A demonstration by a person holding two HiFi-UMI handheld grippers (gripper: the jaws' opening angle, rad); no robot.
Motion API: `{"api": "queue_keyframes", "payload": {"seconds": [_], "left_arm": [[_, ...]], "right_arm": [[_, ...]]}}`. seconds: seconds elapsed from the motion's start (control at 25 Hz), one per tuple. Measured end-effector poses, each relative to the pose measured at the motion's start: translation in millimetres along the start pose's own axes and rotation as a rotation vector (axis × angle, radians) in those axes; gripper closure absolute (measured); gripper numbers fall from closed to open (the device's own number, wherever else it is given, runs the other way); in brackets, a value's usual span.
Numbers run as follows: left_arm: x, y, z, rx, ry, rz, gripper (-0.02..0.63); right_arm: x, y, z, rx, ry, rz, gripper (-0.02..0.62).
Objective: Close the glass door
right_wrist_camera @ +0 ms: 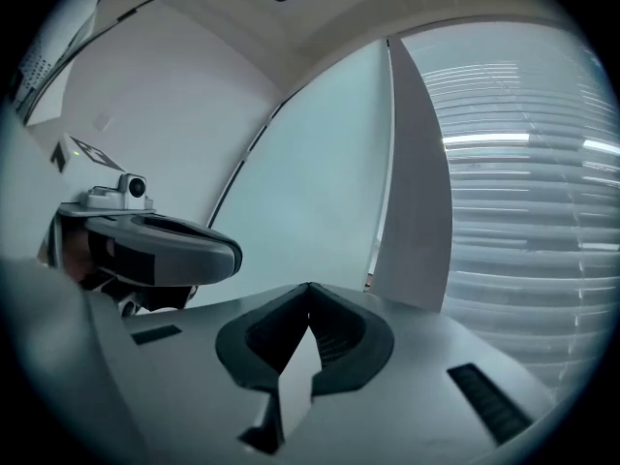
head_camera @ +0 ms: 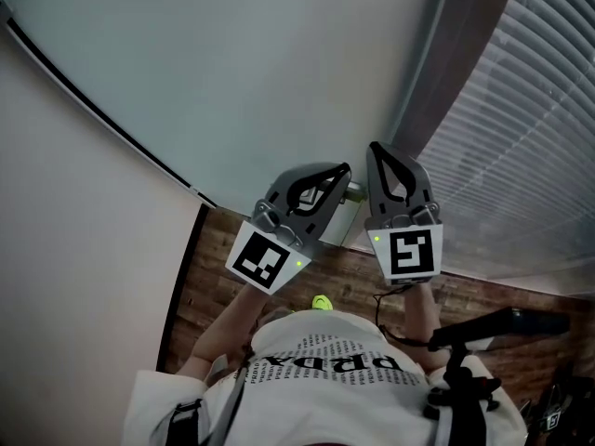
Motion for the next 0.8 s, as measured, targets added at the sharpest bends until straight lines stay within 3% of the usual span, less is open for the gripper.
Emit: {"api": "queue_keyframes", "payload": {"seconds": [0.8], "left_arm": [[-3.0, 4.5, 16.1, -0.014, 0.033, -0.007, 0.614]], "right_arm": [[-0.3, -8.0, 8.2, -0.008, -0.037, -0.002, 0.598]]}}
Point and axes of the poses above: the fingertips, and each gripper's own axes: y backward along the fingers, x to its right, z out of its underside, the point moved 8 cm from there along y, backward along the fingers, and after that the axes turned 11 degrees about z, right-handed, at the moved point
